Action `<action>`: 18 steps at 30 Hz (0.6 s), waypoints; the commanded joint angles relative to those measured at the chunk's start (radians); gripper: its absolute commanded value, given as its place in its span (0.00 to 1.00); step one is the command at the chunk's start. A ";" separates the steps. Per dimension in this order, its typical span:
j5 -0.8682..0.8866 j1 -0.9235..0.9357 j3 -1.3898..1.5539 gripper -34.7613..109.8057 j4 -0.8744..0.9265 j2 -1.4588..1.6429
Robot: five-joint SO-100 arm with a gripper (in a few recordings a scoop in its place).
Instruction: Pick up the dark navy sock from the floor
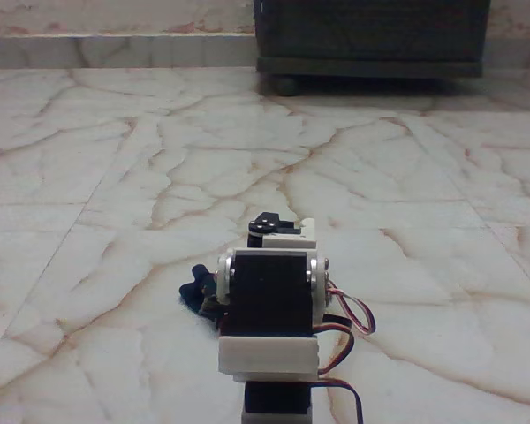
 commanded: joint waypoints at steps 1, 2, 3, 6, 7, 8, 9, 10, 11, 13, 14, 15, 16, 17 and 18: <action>0.075 0.025 -0.003 0.24 -0.037 0.032; 0.071 0.025 -0.002 0.24 -0.035 0.032; 0.071 0.025 -0.003 0.24 -0.034 0.032; 0.075 0.025 -0.003 0.24 -0.035 0.032; 0.075 0.025 -0.003 0.24 -0.035 0.032; 0.075 0.025 -0.003 0.24 -0.034 0.032; 0.075 0.025 -0.003 0.24 -0.034 0.032; 0.074 0.025 -0.003 0.24 -0.032 0.032; 0.074 0.023 -0.003 0.24 -0.032 0.032; 0.074 0.023 -0.003 0.24 -0.032 0.032; 0.075 0.023 -0.003 0.24 -0.029 0.032; 0.080 0.023 -0.003 0.24 -0.032 0.032; 0.092 0.025 -0.003 0.24 -0.040 0.032; 0.095 0.025 -0.003 0.24 -0.038 0.032; 0.095 0.023 -0.003 0.24 -0.037 0.032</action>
